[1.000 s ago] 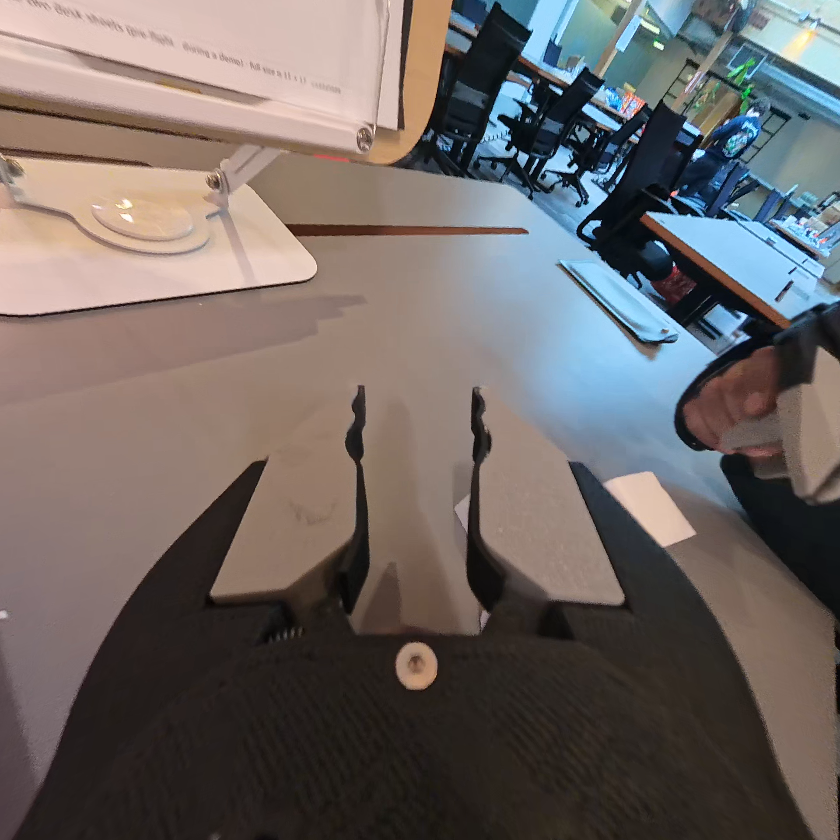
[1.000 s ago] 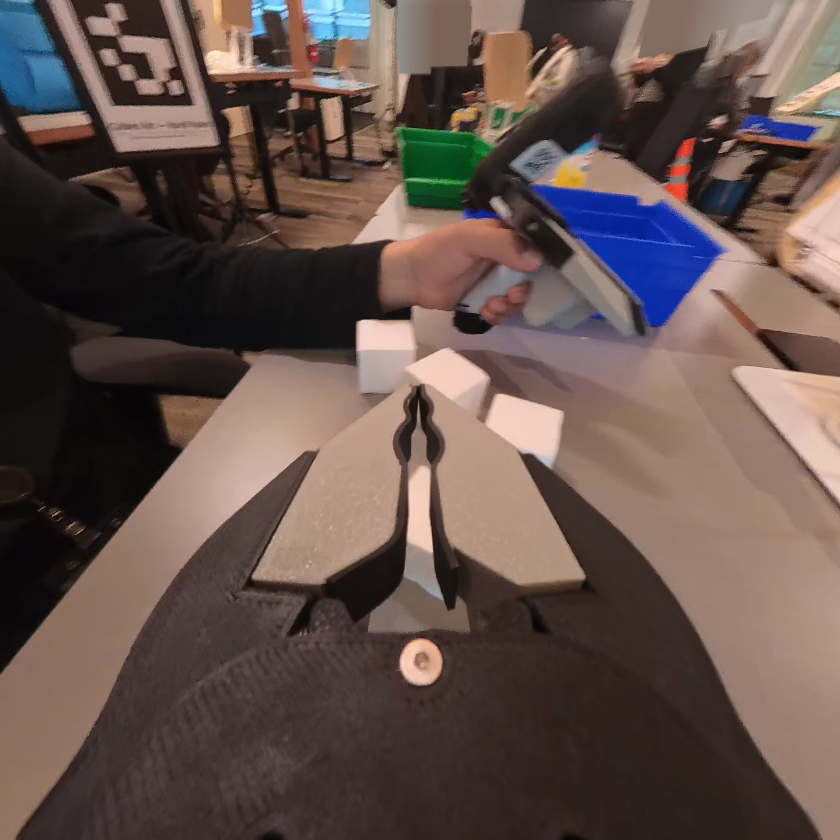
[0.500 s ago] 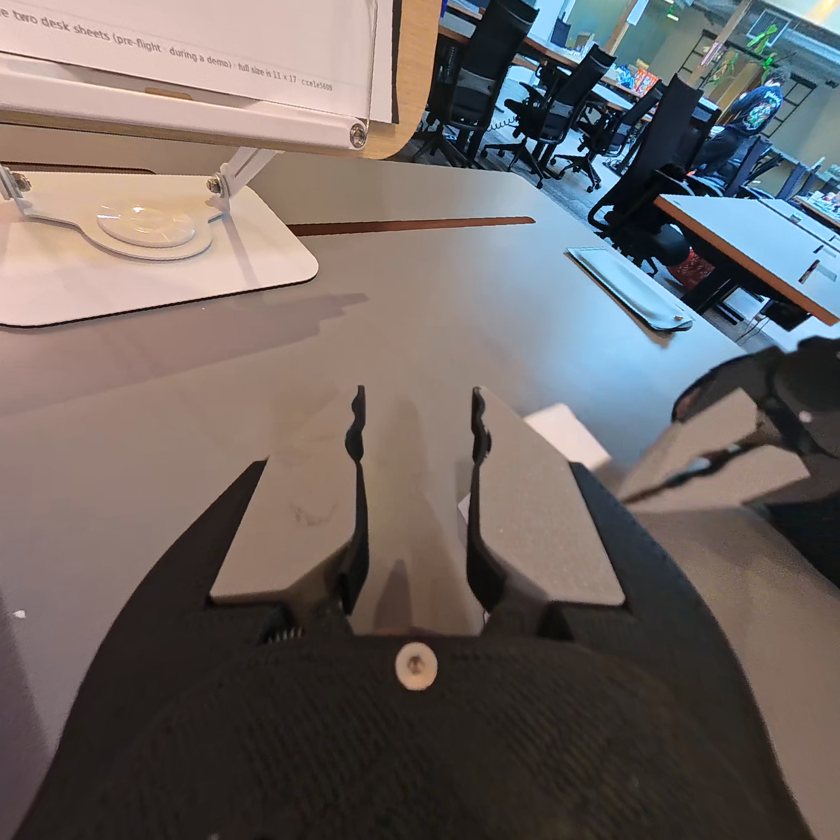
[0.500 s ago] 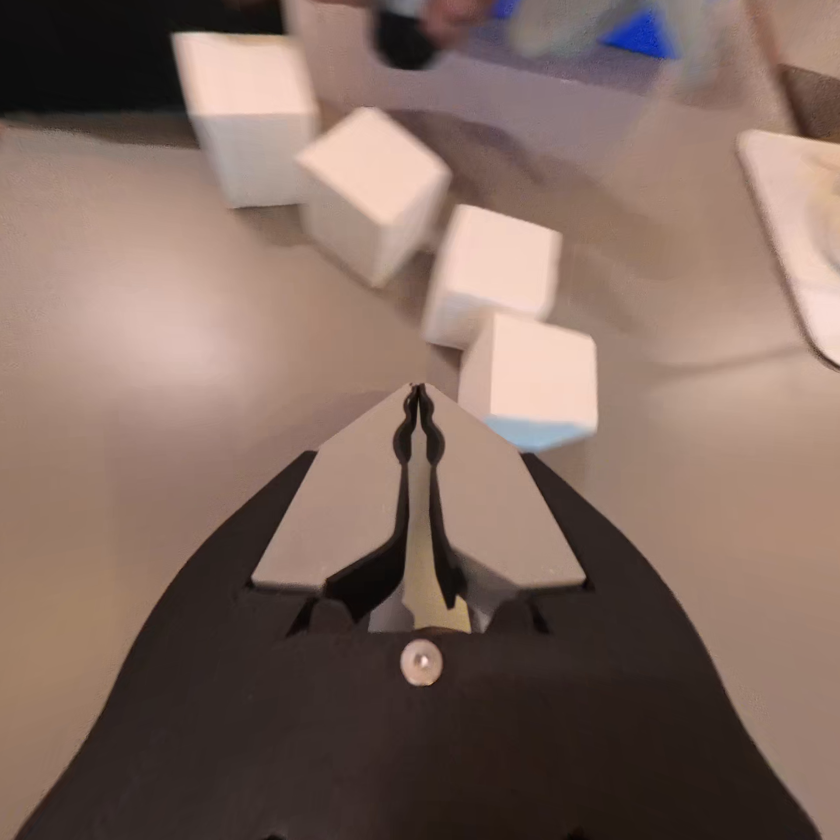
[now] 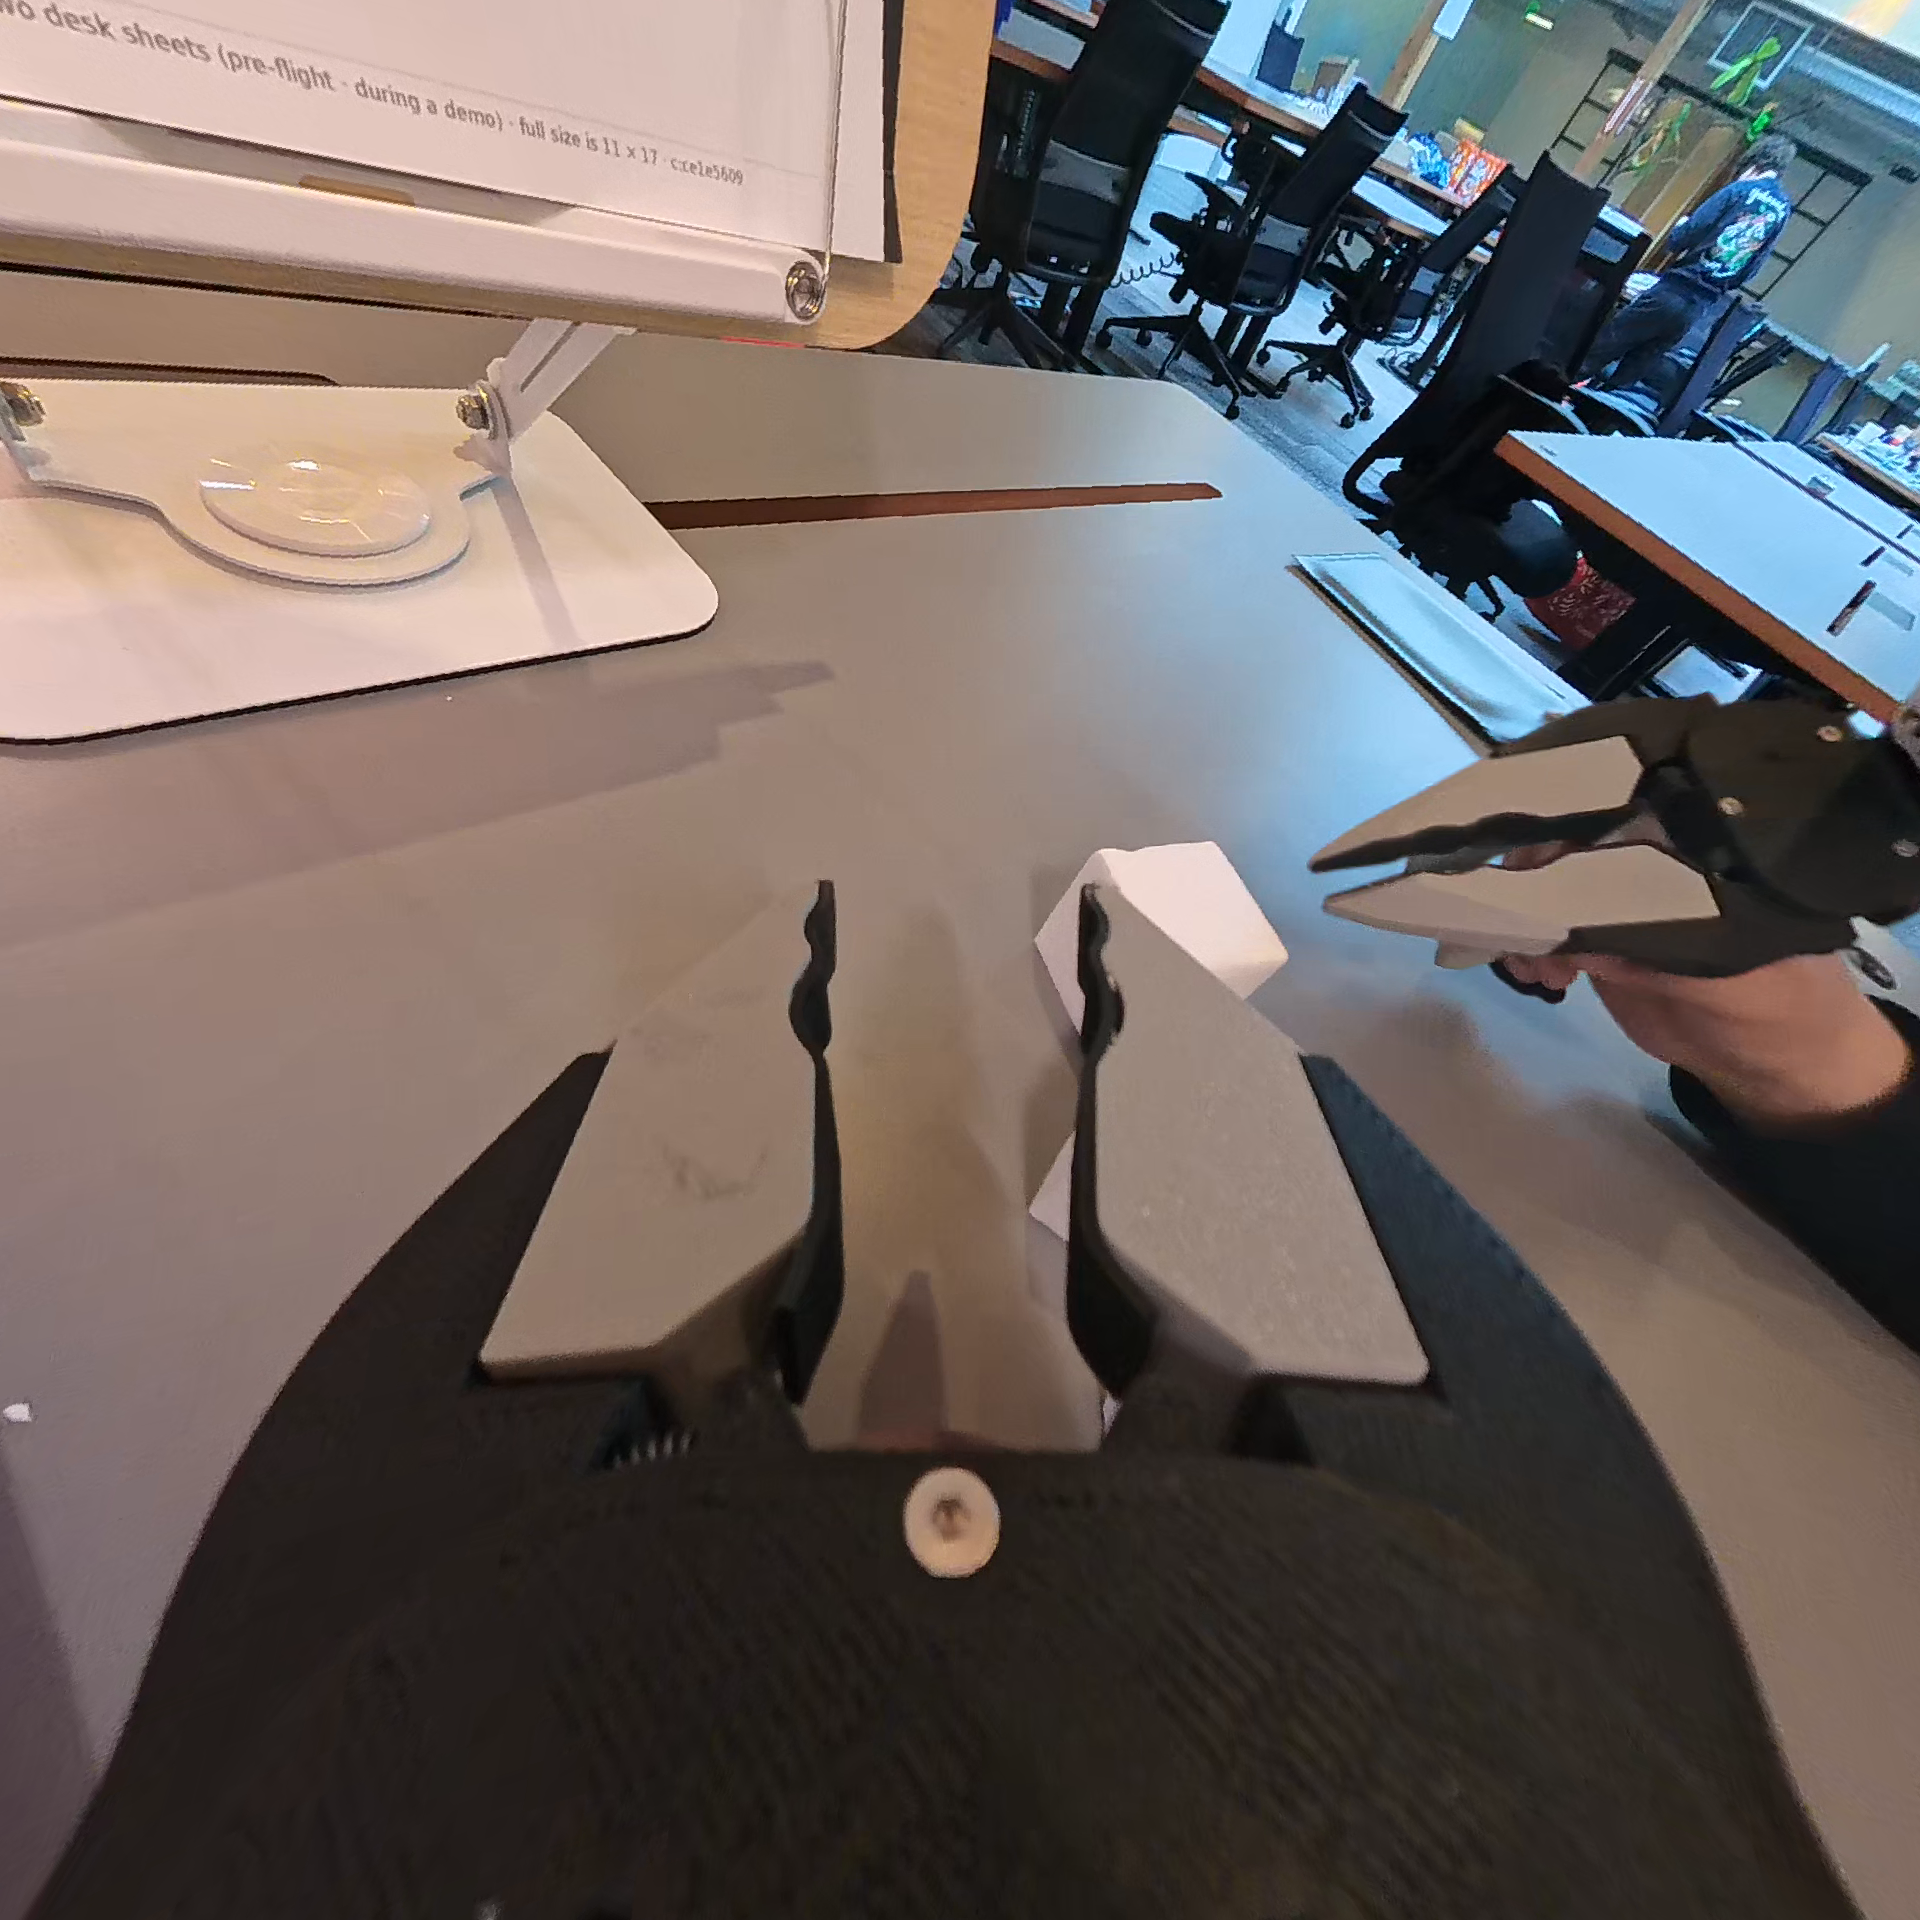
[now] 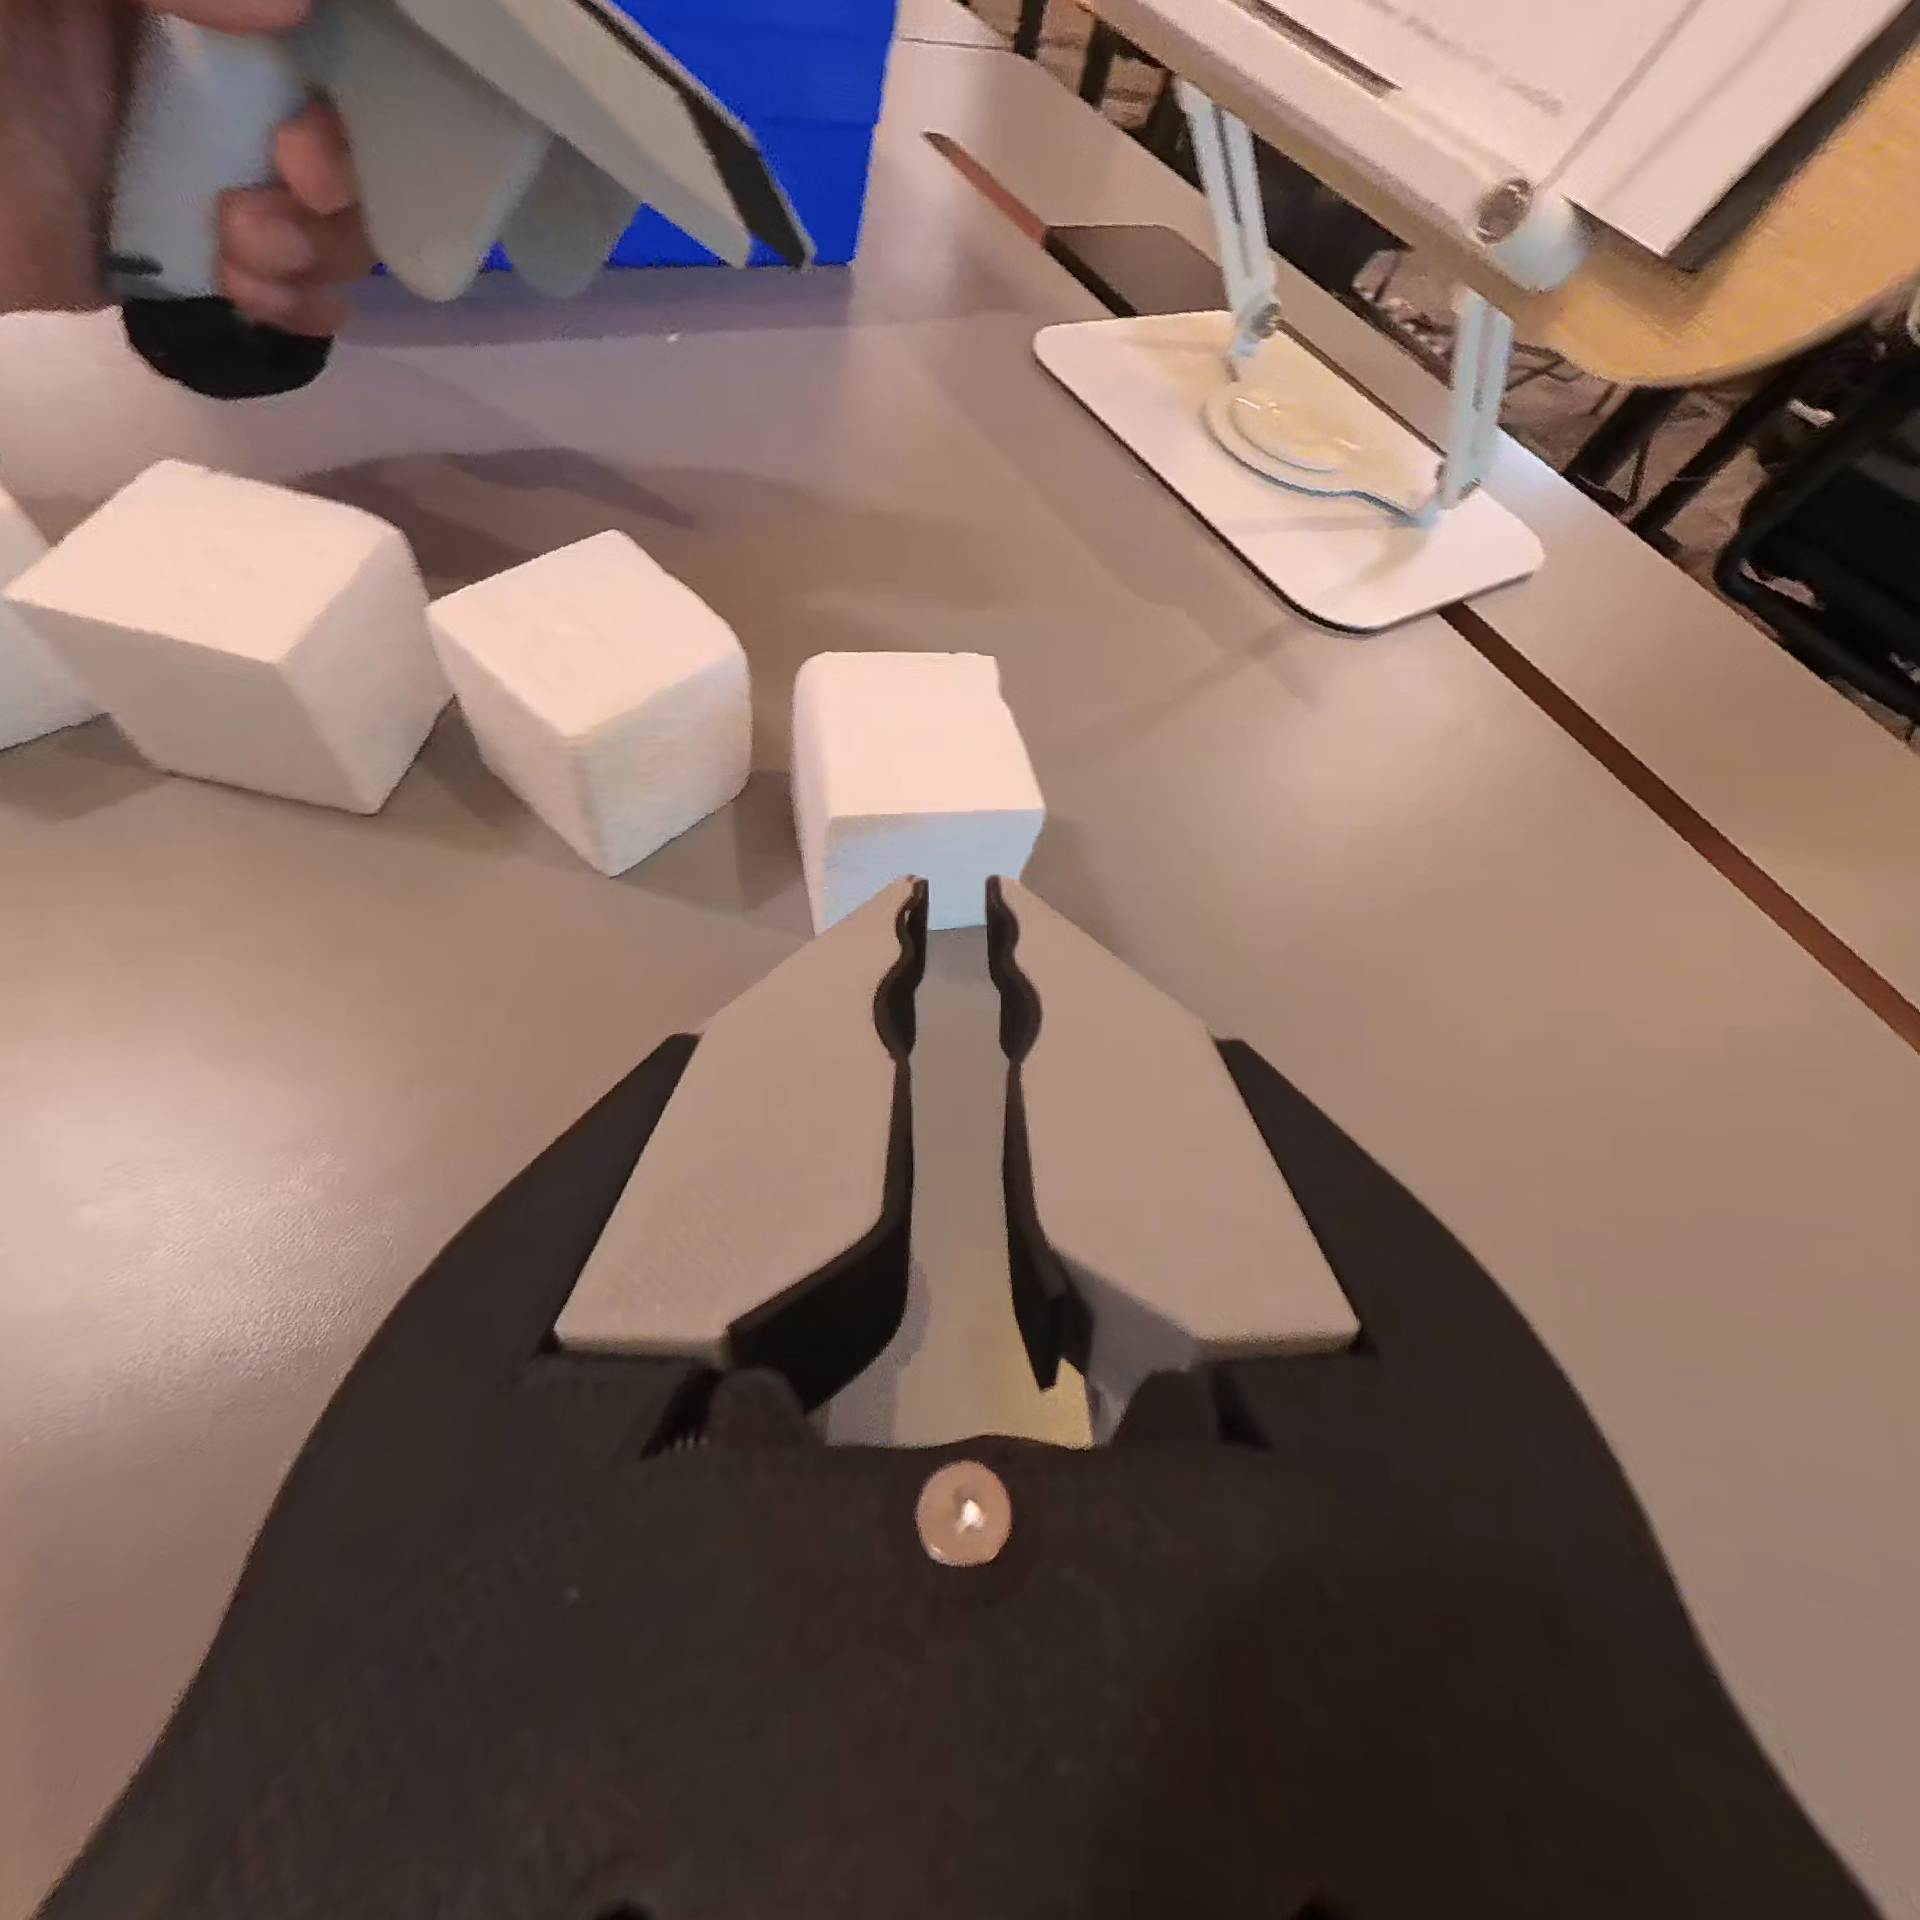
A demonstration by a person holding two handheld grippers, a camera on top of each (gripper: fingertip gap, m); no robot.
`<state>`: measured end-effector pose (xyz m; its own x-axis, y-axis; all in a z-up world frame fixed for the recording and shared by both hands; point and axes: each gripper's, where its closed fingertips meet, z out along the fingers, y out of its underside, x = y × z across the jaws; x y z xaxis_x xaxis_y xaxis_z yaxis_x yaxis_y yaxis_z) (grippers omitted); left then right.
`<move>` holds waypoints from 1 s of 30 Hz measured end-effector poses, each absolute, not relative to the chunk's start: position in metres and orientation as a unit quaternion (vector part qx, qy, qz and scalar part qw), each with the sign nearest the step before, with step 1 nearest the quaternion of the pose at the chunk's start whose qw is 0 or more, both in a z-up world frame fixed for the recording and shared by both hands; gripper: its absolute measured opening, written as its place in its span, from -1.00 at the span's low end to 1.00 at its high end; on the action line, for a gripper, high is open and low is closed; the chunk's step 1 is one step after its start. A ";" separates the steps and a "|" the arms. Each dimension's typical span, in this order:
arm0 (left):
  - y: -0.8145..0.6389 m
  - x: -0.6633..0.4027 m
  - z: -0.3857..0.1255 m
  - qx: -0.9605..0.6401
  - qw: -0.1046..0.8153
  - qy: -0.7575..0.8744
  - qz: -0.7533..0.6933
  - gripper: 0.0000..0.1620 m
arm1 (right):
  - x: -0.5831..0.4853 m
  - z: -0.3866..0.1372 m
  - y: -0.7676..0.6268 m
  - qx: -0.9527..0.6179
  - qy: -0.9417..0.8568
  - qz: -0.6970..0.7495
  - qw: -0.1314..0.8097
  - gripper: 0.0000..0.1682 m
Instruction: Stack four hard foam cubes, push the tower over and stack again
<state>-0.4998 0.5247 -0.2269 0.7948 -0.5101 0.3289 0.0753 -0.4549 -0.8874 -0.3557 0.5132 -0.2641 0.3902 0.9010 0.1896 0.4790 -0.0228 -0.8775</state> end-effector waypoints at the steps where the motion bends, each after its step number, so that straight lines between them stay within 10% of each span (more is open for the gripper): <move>1: 0.525 -0.500 -0.227 -0.802 0.504 0.135 -0.290 -0.45 | -0.353 -0.263 0.517 -0.688 -0.493 0.224 0.484 -0.89; 30: 0.524 -0.500 -0.223 -0.800 0.509 0.136 -0.289 -0.45 | -0.345 -0.266 0.525 -0.716 -0.433 0.272 0.475 -0.76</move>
<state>-0.4996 0.5236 -0.2234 0.7959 -0.5120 0.3232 0.0757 -0.4454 -0.8921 -0.3451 0.5246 -0.2656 0.4770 0.8786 0.0214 0.3616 -0.1740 -0.9159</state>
